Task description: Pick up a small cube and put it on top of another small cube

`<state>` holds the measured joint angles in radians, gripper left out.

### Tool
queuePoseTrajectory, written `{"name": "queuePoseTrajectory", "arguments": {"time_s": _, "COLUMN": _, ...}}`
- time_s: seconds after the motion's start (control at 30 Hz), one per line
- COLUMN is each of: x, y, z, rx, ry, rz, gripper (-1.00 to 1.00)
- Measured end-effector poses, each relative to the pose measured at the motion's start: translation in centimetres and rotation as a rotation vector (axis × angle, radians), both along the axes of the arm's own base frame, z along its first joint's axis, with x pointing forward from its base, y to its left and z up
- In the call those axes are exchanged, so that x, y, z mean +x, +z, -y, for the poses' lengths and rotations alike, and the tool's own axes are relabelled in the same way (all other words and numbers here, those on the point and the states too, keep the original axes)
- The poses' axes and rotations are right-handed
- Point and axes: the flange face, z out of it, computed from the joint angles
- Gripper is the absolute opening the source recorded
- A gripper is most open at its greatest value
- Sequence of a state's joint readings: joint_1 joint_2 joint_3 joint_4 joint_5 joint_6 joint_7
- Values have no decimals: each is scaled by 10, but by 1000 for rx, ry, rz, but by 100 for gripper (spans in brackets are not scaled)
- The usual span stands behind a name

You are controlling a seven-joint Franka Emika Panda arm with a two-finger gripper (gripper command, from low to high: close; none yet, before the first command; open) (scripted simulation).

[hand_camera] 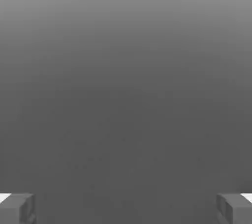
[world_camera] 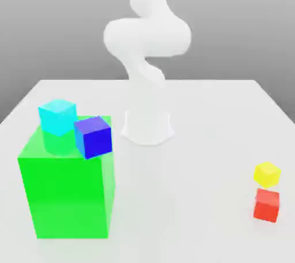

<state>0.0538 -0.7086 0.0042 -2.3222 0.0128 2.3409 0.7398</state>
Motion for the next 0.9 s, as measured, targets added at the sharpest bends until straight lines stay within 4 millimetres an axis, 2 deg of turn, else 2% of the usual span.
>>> {"name": "queuePoseTrajectory", "arguments": {"time_s": 0.1, "x": 34, "y": -53, "z": -34, "rx": -45, "ry": 128, "rz": -86, "gripper": 0}}
{"name": "queuePoseTrajectory", "arguments": {"time_s": 0.2, "x": 57, "y": -108, "z": -70, "rx": -91, "ry": 252, "rz": -166, "gripper": 0}}
{"name": "queuePoseTrajectory", "arguments": {"time_s": 0.3, "x": 69, "y": -166, "z": -107, "rx": -139, "ry": 378, "rz": -243, "gripper": 0}}
{"name": "queuePoseTrajectory", "arguments": {"time_s": 0.4, "x": 72, "y": -224, "z": -144, "rx": -191, "ry": 505, "rz": -317, "gripper": 0}}
{"name": "queuePoseTrajectory", "arguments": {"time_s": 0.53, "x": 60, "y": -304, "z": -190, "rx": -264, "ry": 675, "rz": -413, "gripper": 0}}
{"name": "queuePoseTrajectory", "arguments": {"time_s": 0.67, "x": 25, "y": -382, "z": -238, "rx": -349, "ry": 870, "rz": -503, "gripper": 0}}
{"name": "queuePoseTrajectory", "arguments": {"time_s": 0.8, "x": -10, "y": -457, "z": -255, "rx": -427, "ry": 1020, "rz": -596, "gripper": 0}}
{"name": "queuePoseTrajectory", "arguments": {"time_s": 0.9, "x": -19, "y": -499, "z": -260, "rx": -446, "ry": 1058, "rz": -617, "gripper": 0}}
